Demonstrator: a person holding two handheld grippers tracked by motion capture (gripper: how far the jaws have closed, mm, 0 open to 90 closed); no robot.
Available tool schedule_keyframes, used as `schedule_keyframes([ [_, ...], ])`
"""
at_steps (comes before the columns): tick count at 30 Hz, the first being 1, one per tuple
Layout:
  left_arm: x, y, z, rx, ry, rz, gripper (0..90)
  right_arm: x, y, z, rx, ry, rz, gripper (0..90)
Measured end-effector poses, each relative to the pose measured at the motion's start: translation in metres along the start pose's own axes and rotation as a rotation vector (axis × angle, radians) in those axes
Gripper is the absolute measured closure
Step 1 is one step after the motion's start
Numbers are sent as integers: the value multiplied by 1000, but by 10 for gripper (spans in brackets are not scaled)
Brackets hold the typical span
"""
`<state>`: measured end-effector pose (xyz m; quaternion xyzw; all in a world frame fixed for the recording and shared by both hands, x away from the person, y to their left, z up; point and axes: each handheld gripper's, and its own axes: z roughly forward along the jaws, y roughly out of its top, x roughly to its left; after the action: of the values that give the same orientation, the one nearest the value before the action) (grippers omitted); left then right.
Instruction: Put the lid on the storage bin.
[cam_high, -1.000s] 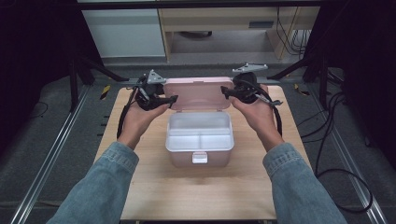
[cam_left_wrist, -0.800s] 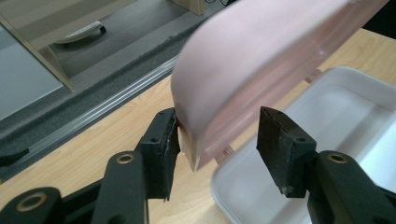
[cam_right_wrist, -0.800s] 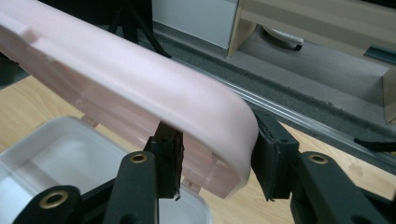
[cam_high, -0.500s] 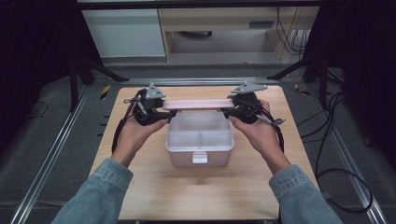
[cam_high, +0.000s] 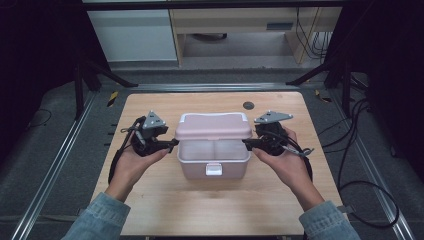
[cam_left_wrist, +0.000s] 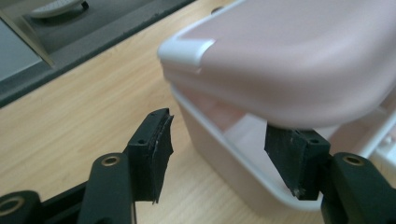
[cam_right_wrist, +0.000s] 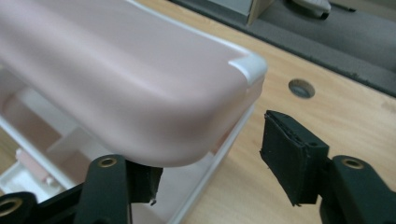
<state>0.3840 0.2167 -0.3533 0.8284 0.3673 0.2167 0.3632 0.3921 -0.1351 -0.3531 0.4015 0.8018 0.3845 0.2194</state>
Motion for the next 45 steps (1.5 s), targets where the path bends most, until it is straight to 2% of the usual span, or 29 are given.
schedule_keyframes([
  [5, 5, -18, -4, 9, 3, -33, 405, 3, -19, 5, 47, 20, -2, 370],
  [11, 5, -24, -4, 1, -3, -44, 386, 2, -23, 10, 71, 39, 4, 314],
  [16, -5, -24, 1, 1, -31, -27, 364, 1, -21, 9, 62, 47, 0, 297],
  [21, -16, -16, 1, -31, -52, -16, 361, 0, -18, 8, 62, 46, -1, 296],
  [26, -20, -11, 2, -36, -50, -9, 360, 0, -19, 9, 69, 48, 5, 291],
  [30, -20, -10, 3, -35, -54, -13, 359, 3, -24, 10, 102, 60, -14, 248],
  [35, -20, -12, 0, -15, -62, -9, 358, 6, -32, 4, 100, 63, -24, 245],
  [40, -18, -21, -10, 10, -67, -3, 355, 6, -36, -7, 86, 63, -12, 248],
  [45, -10, -36, -16, 4, -55, -45, 341, 4, -47, -14, 107, 68, -8, 233],
])
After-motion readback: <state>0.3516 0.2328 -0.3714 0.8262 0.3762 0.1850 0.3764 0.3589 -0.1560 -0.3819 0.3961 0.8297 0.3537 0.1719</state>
